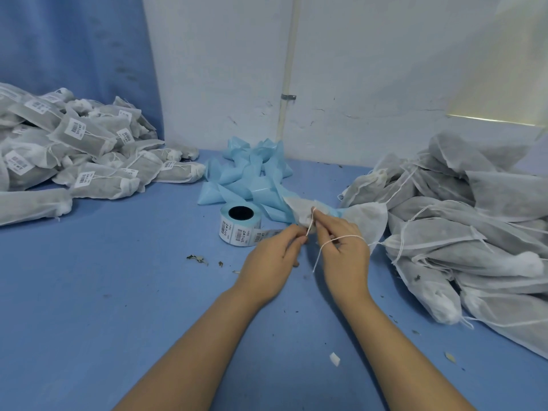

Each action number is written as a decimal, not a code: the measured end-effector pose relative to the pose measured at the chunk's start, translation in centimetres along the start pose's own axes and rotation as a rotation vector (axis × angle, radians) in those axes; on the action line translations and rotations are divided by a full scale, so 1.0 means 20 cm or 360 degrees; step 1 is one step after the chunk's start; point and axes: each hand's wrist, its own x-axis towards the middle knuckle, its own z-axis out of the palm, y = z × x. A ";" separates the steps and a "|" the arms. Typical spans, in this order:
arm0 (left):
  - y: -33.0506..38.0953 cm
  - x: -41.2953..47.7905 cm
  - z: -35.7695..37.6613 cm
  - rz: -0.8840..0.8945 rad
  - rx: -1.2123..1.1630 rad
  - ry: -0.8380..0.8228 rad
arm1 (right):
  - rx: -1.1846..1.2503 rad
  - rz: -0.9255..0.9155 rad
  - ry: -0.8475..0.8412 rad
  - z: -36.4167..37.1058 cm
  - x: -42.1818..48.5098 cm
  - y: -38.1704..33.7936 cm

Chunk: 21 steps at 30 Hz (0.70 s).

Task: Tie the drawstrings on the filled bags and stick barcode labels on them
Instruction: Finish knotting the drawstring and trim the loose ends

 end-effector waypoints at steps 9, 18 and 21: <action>0.02 -0.01 0.00 0.0120 0.0225 -0.0128 | 0.0553 0.0497 0.0153 -0.01 0.02 0.01; 0.00 0.00 -0.01 -0.0083 -0.0272 0.0187 | 0.0620 0.0508 -0.0057 0.01 0.02 0.01; 0.00 0.00 -0.02 -0.0124 -0.0281 0.0284 | 0.0484 0.0387 -0.0161 0.01 0.01 0.01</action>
